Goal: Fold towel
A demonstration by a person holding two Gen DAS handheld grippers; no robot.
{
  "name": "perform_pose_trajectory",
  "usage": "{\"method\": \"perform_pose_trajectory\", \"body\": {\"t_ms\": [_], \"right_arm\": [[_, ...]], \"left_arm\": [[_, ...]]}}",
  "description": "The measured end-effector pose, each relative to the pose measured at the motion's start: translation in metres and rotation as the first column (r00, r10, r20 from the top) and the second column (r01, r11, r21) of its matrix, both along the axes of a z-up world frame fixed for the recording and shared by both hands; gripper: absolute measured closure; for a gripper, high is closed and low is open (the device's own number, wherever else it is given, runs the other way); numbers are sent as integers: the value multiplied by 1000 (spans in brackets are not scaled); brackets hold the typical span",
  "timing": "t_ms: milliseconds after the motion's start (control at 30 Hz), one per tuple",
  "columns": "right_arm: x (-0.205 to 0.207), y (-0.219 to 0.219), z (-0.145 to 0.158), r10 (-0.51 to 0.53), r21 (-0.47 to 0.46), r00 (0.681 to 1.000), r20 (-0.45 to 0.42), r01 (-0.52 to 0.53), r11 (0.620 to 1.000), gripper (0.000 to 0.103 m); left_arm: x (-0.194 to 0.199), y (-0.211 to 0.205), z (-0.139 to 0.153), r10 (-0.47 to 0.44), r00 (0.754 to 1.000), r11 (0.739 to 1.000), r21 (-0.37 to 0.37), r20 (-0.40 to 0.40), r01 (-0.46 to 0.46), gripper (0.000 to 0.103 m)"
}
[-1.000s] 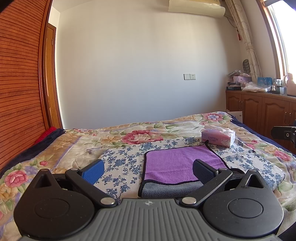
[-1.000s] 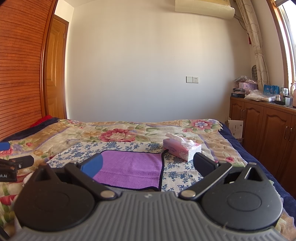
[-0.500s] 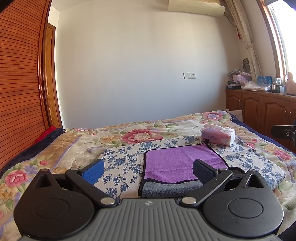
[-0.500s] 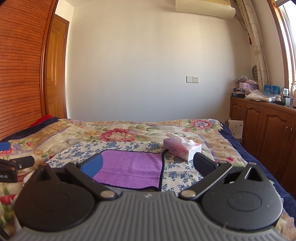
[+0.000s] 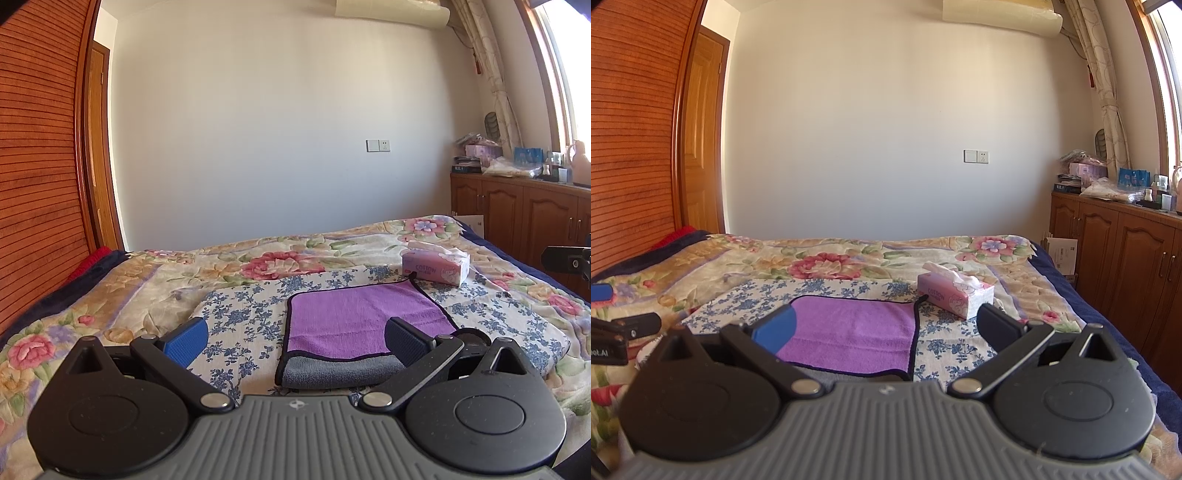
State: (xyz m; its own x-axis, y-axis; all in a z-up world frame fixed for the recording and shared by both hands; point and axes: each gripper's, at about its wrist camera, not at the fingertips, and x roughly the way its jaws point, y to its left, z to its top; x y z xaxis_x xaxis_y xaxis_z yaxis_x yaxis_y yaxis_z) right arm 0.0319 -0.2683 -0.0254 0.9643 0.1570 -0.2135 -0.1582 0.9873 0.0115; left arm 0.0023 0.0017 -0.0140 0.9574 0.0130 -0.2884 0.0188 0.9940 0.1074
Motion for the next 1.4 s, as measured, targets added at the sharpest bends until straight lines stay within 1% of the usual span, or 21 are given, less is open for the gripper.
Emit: {"method": "perform_pose_trajectory", "body": {"t_ms": [333, 700, 1200, 1400], "right_arm": [[13, 3, -7, 2, -3, 999, -37, -2, 1000, 0], [22, 8, -9, 4, -7, 998, -58, -4, 1000, 0], [40, 11, -15, 7, -26, 996, -86, -9, 1000, 0], [48, 12, -17, 12, -24, 995, -101, -15, 1000, 0]], "left_arm": [[17, 1, -7, 0, 997, 1000, 2, -72, 0, 0], [36, 2, -16, -29, 990, 999, 14, -138, 31, 0], [57, 1, -25, -45, 983, 998, 32, -176, 52, 0], [67, 4, -29, -55, 980, 998, 14, -192, 59, 0]]}}
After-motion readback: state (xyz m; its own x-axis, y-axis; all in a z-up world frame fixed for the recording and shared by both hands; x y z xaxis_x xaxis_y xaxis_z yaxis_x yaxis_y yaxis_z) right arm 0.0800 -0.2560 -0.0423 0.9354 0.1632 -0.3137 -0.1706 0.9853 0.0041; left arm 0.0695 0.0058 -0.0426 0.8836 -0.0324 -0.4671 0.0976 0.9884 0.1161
